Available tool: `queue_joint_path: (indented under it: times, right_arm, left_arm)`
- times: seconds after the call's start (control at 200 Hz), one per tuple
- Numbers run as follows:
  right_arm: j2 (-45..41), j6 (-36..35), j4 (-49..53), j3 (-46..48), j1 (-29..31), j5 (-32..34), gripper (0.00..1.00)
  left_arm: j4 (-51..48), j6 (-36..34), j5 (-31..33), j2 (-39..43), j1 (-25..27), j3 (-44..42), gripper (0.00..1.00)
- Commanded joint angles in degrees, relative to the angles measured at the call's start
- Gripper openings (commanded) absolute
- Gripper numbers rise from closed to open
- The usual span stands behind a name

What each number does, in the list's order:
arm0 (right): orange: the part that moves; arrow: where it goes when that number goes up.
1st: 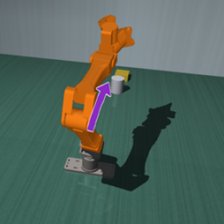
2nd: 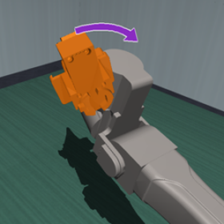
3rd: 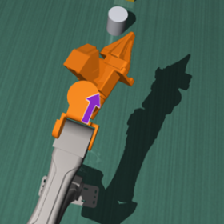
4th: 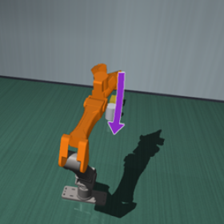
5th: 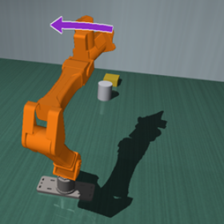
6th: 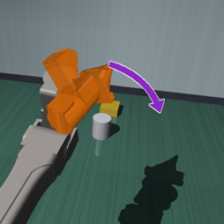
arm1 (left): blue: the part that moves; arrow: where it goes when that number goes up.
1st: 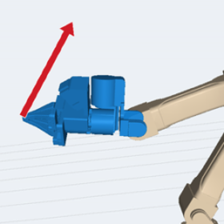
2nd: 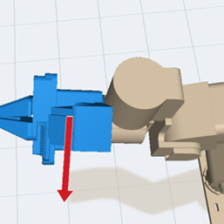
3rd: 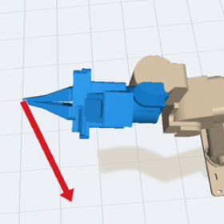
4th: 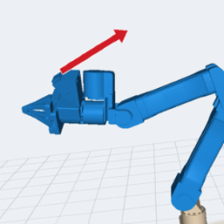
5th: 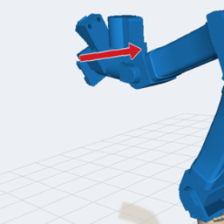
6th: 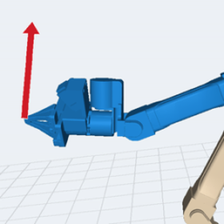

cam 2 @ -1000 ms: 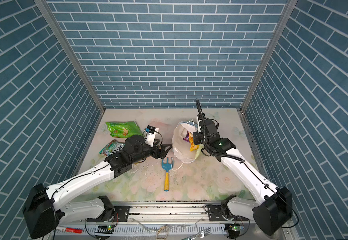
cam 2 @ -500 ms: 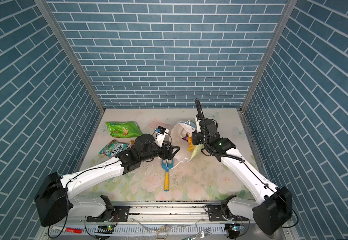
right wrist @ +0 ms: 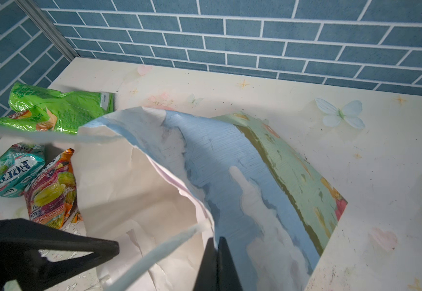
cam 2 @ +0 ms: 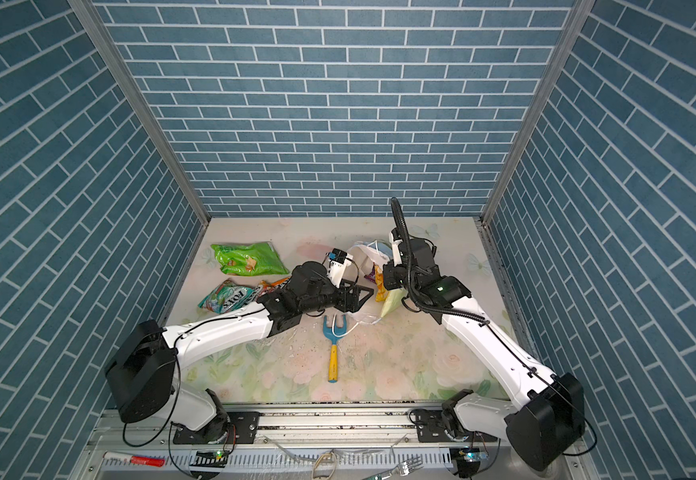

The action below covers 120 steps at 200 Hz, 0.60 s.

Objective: Take the snacks out of the paper bag
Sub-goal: 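Lower the left gripper into the paper bag toward the yellow corn snack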

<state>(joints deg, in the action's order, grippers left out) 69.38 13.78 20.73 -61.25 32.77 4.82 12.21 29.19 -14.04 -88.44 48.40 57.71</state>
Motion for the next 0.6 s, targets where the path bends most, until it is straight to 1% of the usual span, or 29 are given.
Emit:
queue_joint_path:
  times: [0.0,0.245,0.32,0.595]
  right_arm:
    - [-1.5,2.3,-1.2,1.0,0.1,-0.9,0.0]
    - [-2.4,3.1,-1.6,1.4,0.1,-1.2,0.0]
    - [-2.7,3.1,-1.6,1.6,0.1,-1.0,0.0]
    - [-4.1,3.6,-1.8,1.6,0.1,-0.2,0.0]
  left_arm:
    - [2.0,0.1,0.6,-1.8,0.3,2.2,0.79]
    - [2.1,-0.8,1.2,-6.9,0.2,5.5,0.77]
    - [2.2,-1.0,1.4,-7.9,0.2,6.0,0.74]
    - [3.0,-1.6,4.3,-10.5,0.1,6.8,0.75]
